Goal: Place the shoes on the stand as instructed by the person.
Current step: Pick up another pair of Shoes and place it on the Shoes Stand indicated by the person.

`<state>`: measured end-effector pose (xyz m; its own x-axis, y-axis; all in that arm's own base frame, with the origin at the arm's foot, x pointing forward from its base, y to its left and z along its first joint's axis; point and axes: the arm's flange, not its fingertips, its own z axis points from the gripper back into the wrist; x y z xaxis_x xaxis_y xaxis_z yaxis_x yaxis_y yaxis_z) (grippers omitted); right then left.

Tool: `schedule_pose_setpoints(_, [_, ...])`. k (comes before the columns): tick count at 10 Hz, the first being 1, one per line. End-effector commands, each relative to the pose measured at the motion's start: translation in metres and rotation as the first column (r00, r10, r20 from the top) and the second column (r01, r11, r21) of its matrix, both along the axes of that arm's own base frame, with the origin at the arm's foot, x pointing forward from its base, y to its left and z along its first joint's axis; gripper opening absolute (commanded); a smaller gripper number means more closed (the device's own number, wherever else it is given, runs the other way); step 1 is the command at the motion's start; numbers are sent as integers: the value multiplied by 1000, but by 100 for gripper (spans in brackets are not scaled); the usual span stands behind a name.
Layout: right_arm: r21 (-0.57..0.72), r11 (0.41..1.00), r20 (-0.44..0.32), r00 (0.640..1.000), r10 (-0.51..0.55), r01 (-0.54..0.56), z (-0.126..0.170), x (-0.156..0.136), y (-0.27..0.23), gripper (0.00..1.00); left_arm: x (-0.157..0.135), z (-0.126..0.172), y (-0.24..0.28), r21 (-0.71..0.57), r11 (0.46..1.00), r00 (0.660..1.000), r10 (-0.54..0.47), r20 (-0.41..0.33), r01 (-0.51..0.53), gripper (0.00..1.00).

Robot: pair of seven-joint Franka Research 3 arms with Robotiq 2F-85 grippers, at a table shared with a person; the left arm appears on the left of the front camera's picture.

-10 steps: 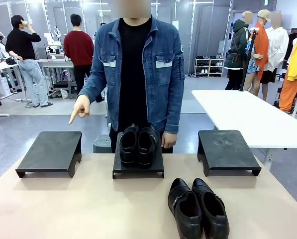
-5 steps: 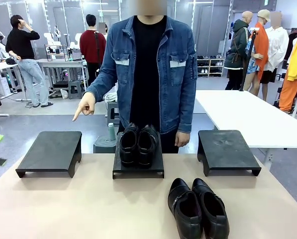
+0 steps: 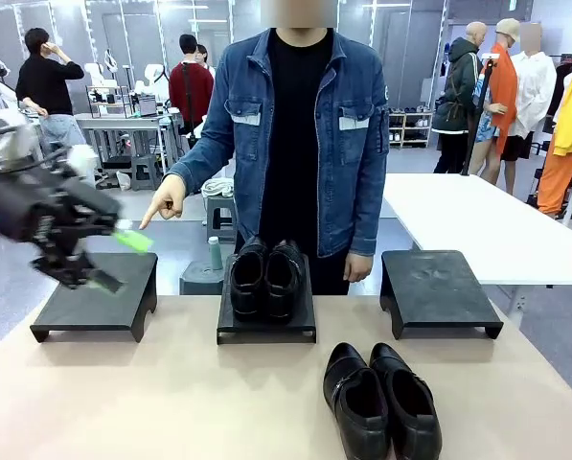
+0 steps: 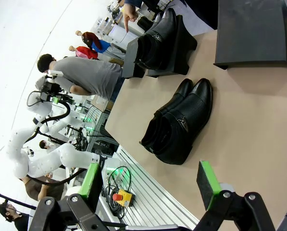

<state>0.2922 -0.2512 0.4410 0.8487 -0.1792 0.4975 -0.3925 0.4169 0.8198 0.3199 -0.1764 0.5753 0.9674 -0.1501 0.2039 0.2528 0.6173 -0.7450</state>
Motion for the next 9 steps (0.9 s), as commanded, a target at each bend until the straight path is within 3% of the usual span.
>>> schedule_pose_setpoints(1, [8, 1000, 12, 1000, -1, 0, 2, -1, -1, 100, 22, 12, -64, 128, 991, 999, -27, -45, 33, 92])
schedule_pose_setpoints(5, [8, 1000, 12, 1000, -1, 0, 2, -1, -1, 100, 15, -2, -186, 342, 939, 999, -27, -22, 33, 92])
schedule_pose_setpoints(9, [8, 1000, 12, 1000, -1, 0, 2, -1, -1, 100, 8, -25, -229, 411, 911, 1000, 4, 0, -4, 92])
